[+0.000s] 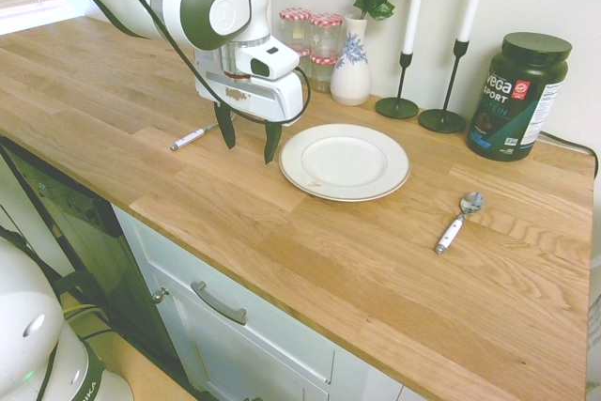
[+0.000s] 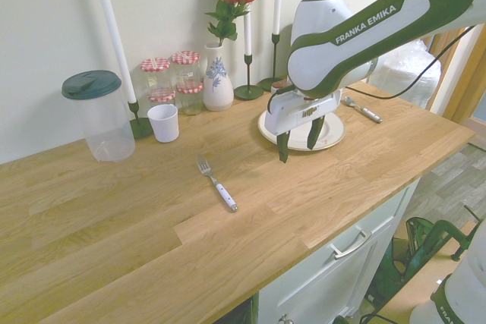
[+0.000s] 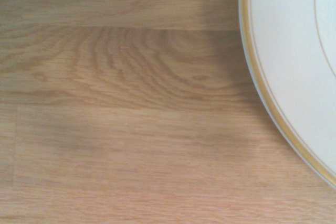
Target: Put the spoon into the plate
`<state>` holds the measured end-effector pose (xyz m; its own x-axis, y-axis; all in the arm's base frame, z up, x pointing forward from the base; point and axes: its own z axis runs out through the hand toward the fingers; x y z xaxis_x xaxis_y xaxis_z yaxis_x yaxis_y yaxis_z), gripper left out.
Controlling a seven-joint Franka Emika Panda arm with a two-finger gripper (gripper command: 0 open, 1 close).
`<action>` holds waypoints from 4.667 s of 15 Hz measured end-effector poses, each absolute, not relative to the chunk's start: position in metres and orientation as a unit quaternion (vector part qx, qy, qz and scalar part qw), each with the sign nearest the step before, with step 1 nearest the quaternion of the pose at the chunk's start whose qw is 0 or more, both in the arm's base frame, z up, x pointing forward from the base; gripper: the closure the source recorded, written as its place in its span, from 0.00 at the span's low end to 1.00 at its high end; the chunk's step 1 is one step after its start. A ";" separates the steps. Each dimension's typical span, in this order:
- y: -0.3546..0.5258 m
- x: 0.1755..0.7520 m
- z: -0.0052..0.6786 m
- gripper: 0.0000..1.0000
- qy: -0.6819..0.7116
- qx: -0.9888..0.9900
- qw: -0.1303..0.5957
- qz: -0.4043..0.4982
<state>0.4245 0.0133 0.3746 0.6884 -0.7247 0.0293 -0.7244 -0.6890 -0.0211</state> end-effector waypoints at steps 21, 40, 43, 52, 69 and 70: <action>-0.284 0.440 0.408 0.00 0.414 -0.910 -0.020 0.003; -0.348 0.468 0.348 1.00 0.464 -0.886 0.004 0.021; -0.341 0.473 0.347 1.00 0.459 -0.888 0.007 0.021; -0.340 0.469 0.337 1.00 0.459 -0.888 0.010 0.031; -0.236 0.471 0.437 1.00 0.393 -0.919 0.026 -0.027; -0.207 0.471 0.430 1.00 0.384 -0.923 0.022 -0.026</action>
